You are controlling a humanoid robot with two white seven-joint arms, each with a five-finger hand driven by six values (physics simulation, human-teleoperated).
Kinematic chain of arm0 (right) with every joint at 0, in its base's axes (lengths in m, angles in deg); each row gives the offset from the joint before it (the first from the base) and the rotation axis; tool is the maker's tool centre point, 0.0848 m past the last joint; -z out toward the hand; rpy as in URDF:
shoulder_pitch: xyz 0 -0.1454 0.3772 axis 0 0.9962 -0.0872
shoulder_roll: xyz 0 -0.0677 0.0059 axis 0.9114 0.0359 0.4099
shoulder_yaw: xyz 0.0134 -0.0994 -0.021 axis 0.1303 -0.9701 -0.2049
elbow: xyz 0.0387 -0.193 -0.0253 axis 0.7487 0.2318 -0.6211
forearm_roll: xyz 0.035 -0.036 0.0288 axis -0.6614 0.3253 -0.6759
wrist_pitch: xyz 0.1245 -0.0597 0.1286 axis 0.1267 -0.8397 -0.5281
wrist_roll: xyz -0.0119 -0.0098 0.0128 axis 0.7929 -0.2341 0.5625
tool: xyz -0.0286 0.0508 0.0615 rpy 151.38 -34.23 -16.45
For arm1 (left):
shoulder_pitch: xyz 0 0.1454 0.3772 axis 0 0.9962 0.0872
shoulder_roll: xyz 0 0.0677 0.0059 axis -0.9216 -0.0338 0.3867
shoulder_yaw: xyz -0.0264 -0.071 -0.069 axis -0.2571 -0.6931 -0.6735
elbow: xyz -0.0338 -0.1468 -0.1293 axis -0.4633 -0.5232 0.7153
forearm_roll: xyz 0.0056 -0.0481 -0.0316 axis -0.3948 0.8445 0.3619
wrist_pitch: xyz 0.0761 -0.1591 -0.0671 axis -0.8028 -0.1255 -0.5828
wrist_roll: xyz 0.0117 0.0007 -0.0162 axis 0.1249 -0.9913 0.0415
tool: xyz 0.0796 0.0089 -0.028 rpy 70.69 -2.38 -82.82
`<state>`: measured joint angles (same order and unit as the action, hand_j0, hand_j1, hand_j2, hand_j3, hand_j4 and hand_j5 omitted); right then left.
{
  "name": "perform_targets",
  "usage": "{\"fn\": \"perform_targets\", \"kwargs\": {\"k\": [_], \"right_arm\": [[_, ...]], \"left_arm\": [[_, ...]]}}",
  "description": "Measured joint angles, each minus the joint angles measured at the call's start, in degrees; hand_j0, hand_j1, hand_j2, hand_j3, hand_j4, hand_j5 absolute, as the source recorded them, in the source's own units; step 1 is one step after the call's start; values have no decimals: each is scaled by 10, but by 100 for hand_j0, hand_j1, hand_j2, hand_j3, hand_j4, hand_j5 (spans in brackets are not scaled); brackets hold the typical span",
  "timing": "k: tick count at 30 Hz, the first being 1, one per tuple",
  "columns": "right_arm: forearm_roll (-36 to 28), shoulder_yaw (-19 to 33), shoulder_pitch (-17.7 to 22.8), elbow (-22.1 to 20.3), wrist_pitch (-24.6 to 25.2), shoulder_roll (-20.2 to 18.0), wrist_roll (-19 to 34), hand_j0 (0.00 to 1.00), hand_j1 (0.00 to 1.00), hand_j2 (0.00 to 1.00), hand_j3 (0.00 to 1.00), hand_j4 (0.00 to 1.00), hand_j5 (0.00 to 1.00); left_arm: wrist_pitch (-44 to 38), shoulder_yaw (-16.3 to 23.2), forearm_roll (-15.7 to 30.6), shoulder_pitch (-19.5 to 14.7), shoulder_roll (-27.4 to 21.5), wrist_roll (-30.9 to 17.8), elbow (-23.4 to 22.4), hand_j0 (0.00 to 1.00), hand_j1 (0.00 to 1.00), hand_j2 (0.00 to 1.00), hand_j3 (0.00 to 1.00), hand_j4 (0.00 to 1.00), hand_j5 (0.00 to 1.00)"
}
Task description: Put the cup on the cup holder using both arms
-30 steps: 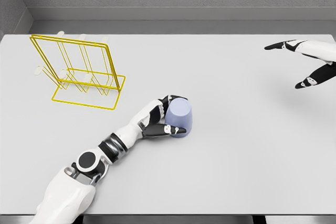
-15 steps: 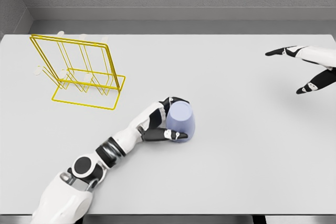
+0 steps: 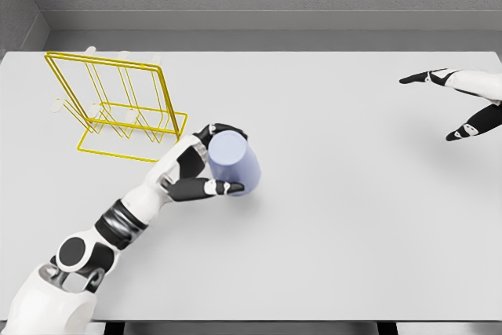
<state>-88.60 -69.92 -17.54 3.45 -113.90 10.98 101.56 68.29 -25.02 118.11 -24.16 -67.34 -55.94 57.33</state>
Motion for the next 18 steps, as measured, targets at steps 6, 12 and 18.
{"fn": "perform_targets", "kwargs": {"k": [6, 12, 18], "right_arm": [[0, 0, 0, -1, 0, -5, 0, 100, 100, 100, 100, 100, 100], [0, 0, -1, -1, 0, -7, 0, 100, 100, 100, 100, 100, 100], [0, -1, -2, -1, 0, -10, 0, 100, 100, 100, 100, 100, 100]], "left_arm": [[11, -16, 2, 0, -13, 0, 3, 52, 52, 52, 52, 52, 52], [41, -20, 5, 2, -38, 1, 4, 52, 52, 52, 52, 52, 52], [50, -21, 4, 9, -51, 1, 4, 52, 52, 52, 52, 52, 52]]}}
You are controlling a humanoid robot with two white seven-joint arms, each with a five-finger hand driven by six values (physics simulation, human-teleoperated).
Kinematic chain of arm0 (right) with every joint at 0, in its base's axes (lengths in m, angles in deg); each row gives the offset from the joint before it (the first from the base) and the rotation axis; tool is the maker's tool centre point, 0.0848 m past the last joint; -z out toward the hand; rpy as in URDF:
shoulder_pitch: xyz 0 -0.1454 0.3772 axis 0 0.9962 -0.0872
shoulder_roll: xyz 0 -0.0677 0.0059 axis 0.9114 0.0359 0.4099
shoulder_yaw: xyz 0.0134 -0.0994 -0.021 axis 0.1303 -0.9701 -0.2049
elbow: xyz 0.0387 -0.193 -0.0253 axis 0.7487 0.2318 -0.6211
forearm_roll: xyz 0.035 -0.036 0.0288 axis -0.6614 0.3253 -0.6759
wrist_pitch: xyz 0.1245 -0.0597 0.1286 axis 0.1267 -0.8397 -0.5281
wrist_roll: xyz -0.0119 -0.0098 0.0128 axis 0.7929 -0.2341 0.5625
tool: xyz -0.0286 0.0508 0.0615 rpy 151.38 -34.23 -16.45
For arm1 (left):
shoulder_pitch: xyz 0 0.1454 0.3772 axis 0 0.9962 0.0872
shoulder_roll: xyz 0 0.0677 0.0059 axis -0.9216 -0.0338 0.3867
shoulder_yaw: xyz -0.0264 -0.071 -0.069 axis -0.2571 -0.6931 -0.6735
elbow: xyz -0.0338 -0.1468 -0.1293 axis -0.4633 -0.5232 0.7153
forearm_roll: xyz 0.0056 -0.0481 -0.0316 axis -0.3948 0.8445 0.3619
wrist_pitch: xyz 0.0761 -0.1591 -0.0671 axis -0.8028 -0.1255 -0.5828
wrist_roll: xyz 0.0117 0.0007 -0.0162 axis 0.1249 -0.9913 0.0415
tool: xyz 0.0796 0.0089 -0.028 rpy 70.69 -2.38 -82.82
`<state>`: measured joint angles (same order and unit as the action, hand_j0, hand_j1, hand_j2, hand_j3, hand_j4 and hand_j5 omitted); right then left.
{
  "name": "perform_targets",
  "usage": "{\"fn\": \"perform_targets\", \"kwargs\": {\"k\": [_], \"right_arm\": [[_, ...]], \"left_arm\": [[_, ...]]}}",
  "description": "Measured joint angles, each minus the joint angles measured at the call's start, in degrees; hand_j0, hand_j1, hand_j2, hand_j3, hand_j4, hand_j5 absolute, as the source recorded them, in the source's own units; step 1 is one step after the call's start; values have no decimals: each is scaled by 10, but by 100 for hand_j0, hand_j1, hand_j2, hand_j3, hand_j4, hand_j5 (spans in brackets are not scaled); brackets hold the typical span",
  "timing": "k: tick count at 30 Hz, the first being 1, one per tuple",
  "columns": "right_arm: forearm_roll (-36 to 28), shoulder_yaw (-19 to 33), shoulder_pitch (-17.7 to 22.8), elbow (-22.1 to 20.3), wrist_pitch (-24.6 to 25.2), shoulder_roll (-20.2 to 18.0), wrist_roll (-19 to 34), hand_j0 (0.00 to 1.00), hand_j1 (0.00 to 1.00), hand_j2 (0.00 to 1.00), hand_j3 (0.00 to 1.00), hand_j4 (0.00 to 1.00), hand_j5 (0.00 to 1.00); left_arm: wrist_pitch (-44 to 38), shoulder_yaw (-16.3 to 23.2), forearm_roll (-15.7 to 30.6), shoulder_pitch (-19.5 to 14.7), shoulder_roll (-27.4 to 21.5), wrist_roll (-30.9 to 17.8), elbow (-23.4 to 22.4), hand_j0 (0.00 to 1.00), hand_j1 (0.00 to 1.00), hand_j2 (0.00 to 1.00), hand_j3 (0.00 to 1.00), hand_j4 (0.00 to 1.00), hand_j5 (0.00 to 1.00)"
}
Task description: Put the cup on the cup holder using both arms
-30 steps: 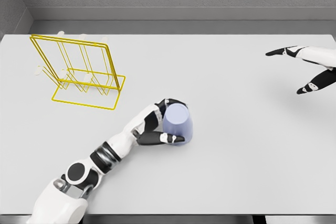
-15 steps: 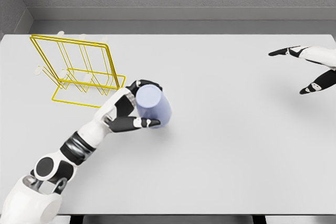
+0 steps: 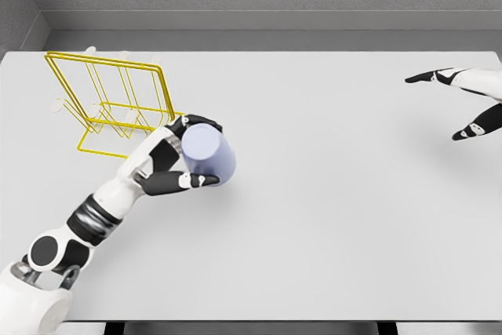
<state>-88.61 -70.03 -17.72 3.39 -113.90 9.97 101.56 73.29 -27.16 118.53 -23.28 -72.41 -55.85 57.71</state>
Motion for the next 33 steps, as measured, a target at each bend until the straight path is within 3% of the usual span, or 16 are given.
{"fn": "perform_targets", "kwargs": {"k": [9, 18, 23, 33], "right_arm": [[0, 1, 0, 0, 0, -1, 0, 100, 100, 100, 100, 100, 100], [1, 3, 0, 0, 0, 6, 0, 100, 100, 100, 100, 100, 100], [1, 2, 2, -1, 0, 9, 0, 100, 100, 100, 100, 100, 100], [1, 1, 3, -1, 0, 10, 0, 100, 100, 100, 100, 100, 100]], "left_arm": [[17, -35, 2, 21, -34, 0, 0, 52, 52, 52, 52, 52, 52], [44, -57, 24, 12, -64, -1, 0, 52, 52, 52, 52, 52, 52], [45, -61, 28, -10, -69, -1, 1, 52, 52, 52, 52, 52, 52], [68, -61, 30, -6, -79, -6, 1, 52, 52, 52, 52, 52, 52]]}}
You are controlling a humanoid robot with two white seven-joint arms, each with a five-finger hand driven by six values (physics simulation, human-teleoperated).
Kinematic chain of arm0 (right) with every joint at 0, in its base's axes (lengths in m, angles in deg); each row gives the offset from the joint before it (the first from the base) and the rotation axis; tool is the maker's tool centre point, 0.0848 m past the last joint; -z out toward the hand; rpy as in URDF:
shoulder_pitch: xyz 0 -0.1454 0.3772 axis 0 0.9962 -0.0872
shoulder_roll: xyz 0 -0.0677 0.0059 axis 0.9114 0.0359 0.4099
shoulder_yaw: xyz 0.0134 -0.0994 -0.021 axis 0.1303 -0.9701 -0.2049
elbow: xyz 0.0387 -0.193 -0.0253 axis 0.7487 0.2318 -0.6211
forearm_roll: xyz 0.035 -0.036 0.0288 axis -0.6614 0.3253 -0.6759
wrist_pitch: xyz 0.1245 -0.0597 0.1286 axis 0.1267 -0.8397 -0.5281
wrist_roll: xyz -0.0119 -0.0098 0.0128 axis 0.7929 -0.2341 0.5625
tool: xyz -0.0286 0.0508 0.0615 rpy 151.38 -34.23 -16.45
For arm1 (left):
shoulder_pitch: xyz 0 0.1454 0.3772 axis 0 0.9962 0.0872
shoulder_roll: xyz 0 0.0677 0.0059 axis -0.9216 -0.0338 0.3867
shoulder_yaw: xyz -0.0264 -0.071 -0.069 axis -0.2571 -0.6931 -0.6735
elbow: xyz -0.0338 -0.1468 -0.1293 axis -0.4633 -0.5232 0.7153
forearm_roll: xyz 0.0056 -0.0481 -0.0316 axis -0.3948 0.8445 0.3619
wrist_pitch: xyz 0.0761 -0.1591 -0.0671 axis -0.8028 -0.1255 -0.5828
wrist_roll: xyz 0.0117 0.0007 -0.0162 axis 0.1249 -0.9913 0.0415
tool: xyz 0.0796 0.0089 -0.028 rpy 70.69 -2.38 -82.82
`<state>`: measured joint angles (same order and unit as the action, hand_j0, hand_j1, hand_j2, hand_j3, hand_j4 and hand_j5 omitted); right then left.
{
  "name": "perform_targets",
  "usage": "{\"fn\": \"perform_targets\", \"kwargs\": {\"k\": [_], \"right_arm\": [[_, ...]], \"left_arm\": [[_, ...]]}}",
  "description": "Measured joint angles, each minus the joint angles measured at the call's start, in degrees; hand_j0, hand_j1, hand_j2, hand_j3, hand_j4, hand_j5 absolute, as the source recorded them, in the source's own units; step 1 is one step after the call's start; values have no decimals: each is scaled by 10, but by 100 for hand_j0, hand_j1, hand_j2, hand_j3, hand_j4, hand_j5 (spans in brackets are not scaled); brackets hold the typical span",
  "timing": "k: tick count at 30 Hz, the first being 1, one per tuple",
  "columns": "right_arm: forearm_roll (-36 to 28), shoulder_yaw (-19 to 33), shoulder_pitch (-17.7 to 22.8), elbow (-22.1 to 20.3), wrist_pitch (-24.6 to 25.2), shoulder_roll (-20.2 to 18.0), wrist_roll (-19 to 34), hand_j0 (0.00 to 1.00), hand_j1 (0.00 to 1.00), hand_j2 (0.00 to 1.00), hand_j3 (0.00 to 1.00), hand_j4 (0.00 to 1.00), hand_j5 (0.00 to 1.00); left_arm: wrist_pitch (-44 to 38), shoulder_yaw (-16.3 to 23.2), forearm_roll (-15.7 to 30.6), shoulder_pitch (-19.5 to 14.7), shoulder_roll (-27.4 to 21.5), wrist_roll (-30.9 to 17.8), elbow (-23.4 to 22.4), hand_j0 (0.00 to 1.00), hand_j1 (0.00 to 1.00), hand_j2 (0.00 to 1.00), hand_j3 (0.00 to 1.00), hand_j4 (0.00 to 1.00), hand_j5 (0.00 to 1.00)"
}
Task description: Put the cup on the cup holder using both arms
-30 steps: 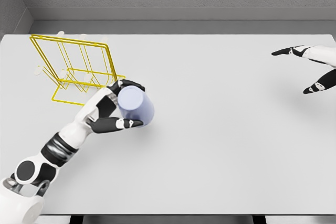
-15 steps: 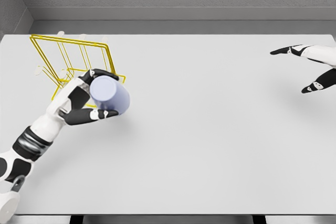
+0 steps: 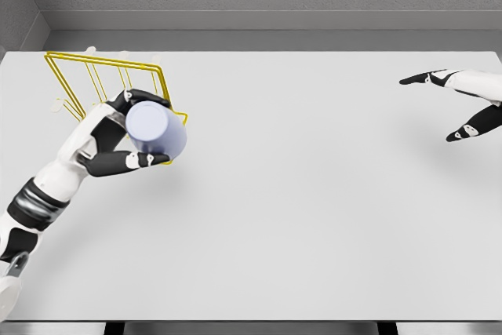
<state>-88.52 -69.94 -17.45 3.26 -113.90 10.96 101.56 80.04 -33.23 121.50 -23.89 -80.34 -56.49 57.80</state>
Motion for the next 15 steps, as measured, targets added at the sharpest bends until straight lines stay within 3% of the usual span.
{"fn": "perform_targets", "kwargs": {"k": [10, 15], "right_arm": [[0, -1, 1, 0, 0, 0, 0, 100, 100, 100, 100, 100, 100], [0, -1, 1, 0, 0, 1, 0, 100, 100, 100, 100, 100, 100]], "left_arm": [[35, -1, 1, 24, -12, -2, 0, 52, 52, 52, 52, 52, 52], [52, -22, 1, 42, -31, -2, 0, 52, 52, 52, 52, 52, 52]]}}
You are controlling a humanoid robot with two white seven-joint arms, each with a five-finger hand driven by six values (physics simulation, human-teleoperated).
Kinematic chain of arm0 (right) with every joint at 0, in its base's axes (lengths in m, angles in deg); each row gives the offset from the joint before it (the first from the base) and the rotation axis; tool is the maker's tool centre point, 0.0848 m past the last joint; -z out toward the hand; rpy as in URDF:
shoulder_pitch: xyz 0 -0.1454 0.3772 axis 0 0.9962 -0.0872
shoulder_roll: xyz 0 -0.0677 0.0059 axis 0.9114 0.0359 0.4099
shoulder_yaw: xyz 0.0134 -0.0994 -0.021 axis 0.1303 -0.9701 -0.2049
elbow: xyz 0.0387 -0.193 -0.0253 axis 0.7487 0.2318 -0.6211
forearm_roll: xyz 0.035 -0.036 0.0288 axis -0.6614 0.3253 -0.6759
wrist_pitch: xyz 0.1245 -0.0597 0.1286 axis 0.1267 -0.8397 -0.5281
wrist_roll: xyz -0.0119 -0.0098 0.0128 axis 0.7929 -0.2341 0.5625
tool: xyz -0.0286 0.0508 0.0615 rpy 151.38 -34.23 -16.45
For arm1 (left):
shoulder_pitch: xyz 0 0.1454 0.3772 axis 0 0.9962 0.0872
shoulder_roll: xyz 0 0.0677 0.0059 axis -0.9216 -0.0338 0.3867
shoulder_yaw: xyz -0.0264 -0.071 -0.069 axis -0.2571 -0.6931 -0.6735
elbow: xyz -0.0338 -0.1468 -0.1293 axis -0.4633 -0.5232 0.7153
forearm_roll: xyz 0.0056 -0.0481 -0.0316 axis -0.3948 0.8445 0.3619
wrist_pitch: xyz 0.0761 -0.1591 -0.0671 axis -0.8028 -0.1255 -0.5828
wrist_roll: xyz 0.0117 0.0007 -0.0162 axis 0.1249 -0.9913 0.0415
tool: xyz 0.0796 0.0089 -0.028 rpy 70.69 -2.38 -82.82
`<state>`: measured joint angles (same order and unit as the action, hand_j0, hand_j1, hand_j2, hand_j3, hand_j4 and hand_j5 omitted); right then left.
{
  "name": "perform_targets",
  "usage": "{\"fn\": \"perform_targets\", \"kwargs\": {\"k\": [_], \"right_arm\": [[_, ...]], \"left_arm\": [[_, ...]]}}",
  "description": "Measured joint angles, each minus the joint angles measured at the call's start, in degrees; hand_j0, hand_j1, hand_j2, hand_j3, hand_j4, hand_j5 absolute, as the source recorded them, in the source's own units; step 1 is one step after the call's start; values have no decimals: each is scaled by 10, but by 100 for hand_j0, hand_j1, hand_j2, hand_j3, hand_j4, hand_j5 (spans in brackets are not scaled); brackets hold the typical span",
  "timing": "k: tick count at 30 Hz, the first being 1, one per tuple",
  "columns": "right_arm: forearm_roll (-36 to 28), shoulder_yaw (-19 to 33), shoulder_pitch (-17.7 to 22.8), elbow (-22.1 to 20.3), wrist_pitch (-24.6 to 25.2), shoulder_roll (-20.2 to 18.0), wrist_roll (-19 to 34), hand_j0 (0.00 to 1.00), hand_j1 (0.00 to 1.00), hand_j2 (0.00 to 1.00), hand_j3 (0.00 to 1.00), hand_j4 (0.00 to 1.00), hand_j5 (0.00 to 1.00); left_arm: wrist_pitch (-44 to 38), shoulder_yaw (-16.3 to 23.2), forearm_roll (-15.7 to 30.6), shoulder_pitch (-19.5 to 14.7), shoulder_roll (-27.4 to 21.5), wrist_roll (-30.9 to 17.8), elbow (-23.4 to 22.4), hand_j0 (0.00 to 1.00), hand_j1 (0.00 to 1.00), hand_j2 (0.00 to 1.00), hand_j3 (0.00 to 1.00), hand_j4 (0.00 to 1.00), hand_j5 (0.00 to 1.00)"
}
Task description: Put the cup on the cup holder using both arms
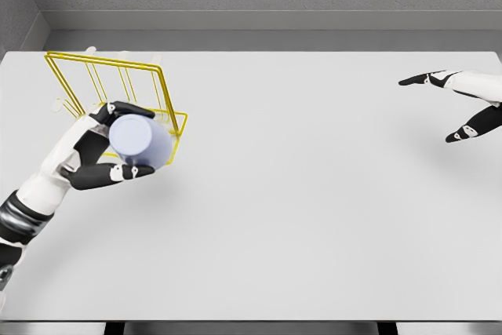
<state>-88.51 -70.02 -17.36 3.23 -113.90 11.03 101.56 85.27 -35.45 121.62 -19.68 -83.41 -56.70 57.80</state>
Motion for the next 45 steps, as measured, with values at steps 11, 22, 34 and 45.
{"fn": "perform_targets", "kwargs": {"k": [11, 22, 34, 45], "right_arm": [[0, 1, 0, 0, 0, 0, 0, 100, 100, 100, 100, 100, 100], [0, 1, 0, -1, 0, 0, 0, 100, 100, 100, 100, 100, 100], [0, 1, -1, -2, 0, 0, 0, 100, 100, 100, 100, 100, 100], [0, 2, 0, -2, 0, 0, 0, 100, 100, 100, 100, 100, 100]], "left_arm": [[12, -29, 25, -5, -36, 0, 0, 52, 52, 52, 52, 52, 52], [13, -29, 38, -40, -45, 0, 0, 52, 52, 52, 52, 52, 52], [-26, -27, 52, -89, -49, 1, -1, 52, 52, 52, 52, 52, 52], [-74, -28, 55, -113, -49, 4, -1, 52, 52, 52, 52, 52, 52]]}}
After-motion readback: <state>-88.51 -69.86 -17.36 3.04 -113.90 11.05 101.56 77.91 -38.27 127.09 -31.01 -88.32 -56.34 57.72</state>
